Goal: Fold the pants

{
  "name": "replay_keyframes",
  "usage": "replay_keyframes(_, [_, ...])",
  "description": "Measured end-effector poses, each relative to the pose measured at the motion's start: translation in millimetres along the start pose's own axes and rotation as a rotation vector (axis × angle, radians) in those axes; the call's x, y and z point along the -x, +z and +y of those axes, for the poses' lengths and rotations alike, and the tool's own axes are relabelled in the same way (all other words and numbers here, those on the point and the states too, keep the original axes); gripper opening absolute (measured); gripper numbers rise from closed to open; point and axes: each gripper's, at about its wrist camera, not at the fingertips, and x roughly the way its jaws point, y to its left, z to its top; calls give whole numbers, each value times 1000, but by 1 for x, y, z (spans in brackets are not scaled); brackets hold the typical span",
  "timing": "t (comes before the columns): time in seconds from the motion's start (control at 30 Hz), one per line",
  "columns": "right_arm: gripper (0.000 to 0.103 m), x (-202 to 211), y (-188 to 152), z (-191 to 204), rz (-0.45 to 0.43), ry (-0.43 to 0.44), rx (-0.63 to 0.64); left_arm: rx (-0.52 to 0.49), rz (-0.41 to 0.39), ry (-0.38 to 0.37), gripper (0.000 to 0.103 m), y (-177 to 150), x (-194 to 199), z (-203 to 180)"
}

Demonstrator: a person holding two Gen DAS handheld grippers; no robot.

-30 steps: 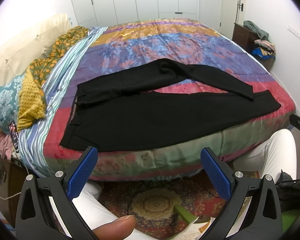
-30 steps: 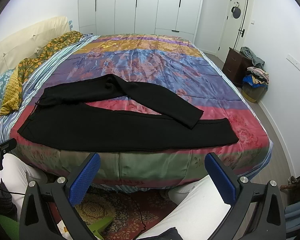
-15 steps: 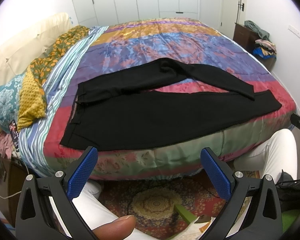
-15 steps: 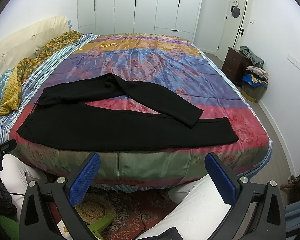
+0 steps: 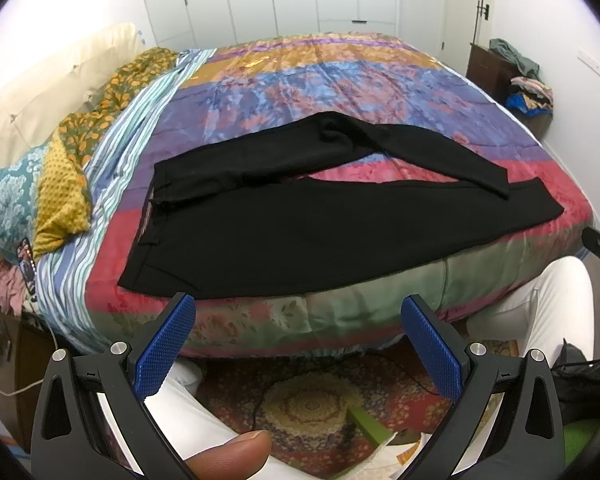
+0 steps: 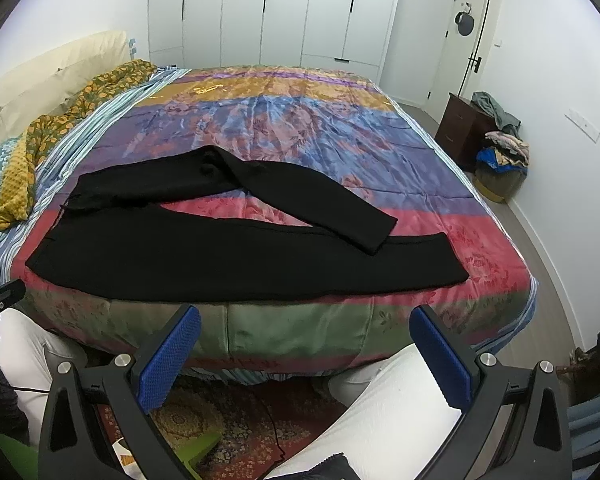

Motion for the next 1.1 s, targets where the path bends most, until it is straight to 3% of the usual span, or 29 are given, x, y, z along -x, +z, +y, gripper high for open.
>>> replay_keyframes(1.1, [103,-3,1,5,4,31,24,-8,19,-2,103,6,-2,-2])
